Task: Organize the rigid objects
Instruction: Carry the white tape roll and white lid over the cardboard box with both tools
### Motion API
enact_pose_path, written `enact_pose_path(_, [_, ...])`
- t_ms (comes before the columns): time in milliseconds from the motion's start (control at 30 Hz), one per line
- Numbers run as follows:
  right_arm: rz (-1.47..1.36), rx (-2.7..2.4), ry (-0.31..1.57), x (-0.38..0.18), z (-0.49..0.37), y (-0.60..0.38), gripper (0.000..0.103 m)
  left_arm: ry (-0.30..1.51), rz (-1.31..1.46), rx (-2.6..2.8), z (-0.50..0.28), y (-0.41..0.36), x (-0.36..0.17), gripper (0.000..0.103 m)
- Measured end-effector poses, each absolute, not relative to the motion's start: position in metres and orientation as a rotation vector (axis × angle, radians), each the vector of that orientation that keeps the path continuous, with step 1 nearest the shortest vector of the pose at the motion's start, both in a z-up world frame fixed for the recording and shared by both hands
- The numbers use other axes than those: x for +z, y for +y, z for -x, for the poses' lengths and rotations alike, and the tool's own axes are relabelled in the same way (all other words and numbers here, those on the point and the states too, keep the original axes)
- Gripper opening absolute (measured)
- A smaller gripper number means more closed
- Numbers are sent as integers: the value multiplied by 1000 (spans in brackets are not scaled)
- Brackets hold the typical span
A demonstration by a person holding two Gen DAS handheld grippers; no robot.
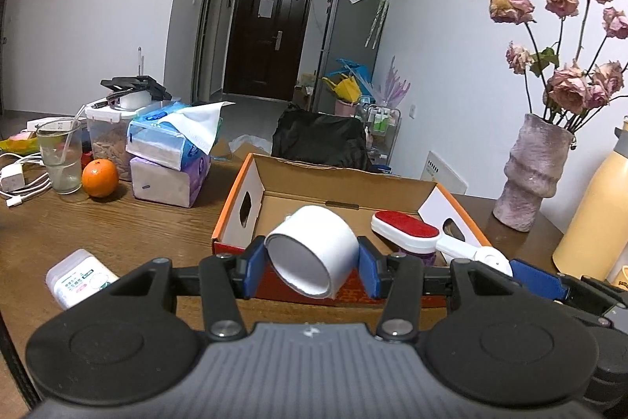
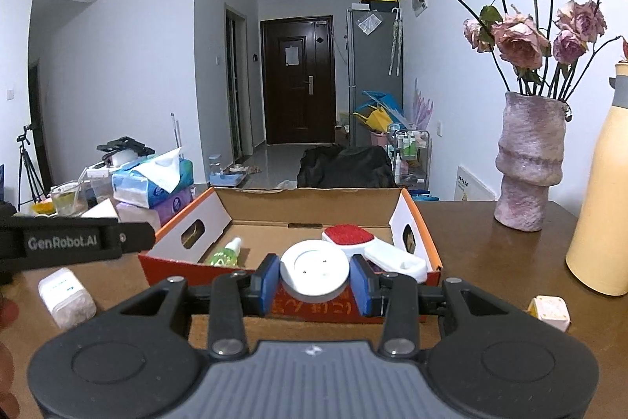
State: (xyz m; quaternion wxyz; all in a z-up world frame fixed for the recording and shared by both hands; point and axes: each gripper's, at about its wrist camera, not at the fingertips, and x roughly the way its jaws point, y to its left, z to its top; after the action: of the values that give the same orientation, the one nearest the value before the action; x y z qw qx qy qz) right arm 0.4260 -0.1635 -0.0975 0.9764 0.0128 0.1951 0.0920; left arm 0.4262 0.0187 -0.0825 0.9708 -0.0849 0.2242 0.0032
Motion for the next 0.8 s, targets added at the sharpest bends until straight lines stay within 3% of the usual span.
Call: enact_pose_path(800, [-16, 203, 414, -105, -483, -160, 38, 462, 168, 21, -486, 16, -90, 50])
